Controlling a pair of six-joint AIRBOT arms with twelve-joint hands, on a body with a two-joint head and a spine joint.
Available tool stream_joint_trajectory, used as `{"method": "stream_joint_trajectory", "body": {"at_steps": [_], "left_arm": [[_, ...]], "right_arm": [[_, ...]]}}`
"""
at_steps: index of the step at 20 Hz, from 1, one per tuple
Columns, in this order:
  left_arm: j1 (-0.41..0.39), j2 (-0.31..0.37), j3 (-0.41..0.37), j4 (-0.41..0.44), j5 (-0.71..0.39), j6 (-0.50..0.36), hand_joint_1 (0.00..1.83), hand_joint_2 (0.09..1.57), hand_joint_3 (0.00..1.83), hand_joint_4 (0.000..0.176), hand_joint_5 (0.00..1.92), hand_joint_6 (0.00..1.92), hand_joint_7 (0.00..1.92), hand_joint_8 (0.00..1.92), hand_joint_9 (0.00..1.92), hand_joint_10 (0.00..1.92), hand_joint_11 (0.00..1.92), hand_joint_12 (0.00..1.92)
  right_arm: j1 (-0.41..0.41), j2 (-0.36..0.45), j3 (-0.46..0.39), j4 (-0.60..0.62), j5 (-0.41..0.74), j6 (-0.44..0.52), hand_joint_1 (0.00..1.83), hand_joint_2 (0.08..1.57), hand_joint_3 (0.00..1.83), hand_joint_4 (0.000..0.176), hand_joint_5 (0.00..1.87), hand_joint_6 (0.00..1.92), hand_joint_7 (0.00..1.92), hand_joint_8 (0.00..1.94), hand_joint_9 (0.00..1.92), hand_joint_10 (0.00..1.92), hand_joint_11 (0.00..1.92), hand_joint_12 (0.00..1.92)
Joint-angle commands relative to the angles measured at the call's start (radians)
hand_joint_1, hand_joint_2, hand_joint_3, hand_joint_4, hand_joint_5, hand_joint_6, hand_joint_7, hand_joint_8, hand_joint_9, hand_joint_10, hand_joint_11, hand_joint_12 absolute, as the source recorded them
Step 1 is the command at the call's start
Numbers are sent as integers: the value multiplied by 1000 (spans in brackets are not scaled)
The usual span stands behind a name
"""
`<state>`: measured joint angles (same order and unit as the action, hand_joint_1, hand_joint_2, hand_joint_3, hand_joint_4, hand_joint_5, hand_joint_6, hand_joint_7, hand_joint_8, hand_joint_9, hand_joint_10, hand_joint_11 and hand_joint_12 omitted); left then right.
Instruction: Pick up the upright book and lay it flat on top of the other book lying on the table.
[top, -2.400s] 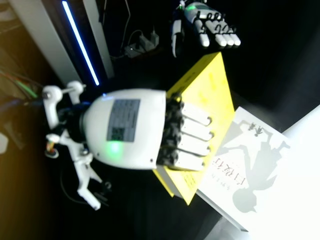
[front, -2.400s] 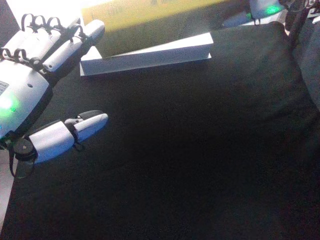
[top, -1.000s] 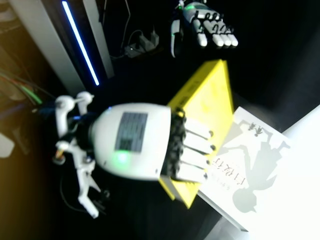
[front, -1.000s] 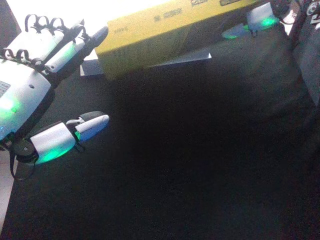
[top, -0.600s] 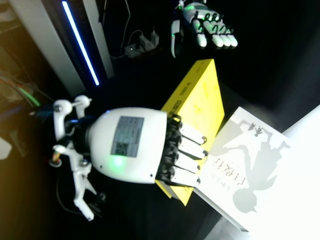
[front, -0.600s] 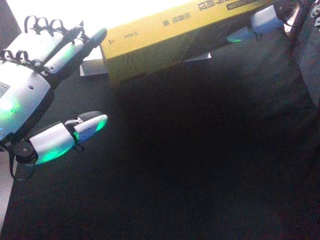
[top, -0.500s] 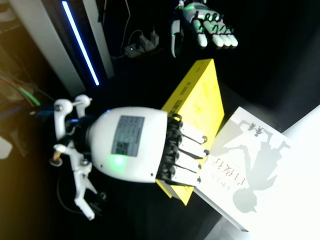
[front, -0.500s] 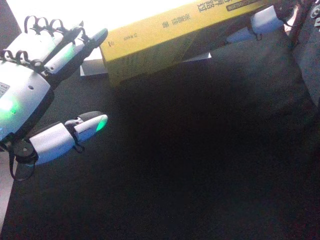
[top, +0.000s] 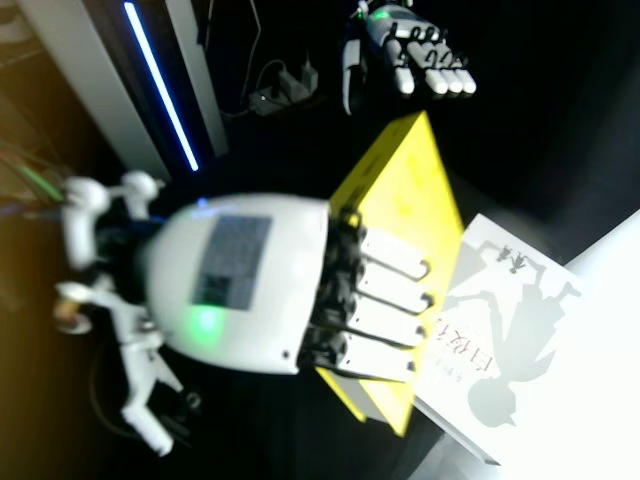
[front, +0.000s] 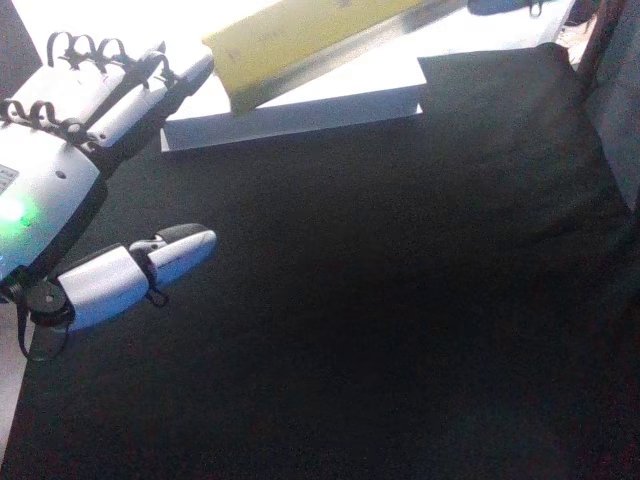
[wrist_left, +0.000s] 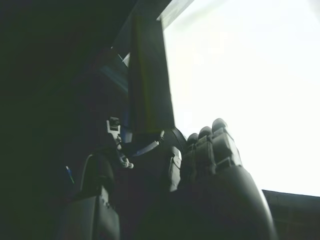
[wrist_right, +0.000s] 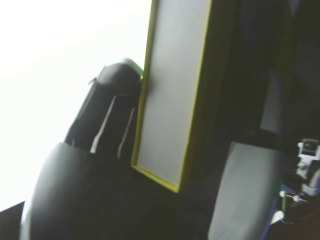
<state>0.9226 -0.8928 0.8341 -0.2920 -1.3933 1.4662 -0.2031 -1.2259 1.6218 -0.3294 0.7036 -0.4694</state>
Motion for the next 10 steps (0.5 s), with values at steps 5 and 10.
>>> {"method": "stream_joint_trajectory", "body": {"at_steps": [5,10], "left_arm": [[-4,7,2,21,-121,-3,412,1156,0,174,0,0,0,0,0,0,0,0],[-4,7,1,29,-118,-4,458,1178,2,148,0,0,0,0,0,0,0,0]], "right_arm": [[49,8,10,41,110,4,1303,741,1211,0,802,1856,741,1886,797,1921,847,1921],[56,7,28,62,109,4,1109,831,1128,11,773,1879,669,1941,815,1921,831,1921]]}}
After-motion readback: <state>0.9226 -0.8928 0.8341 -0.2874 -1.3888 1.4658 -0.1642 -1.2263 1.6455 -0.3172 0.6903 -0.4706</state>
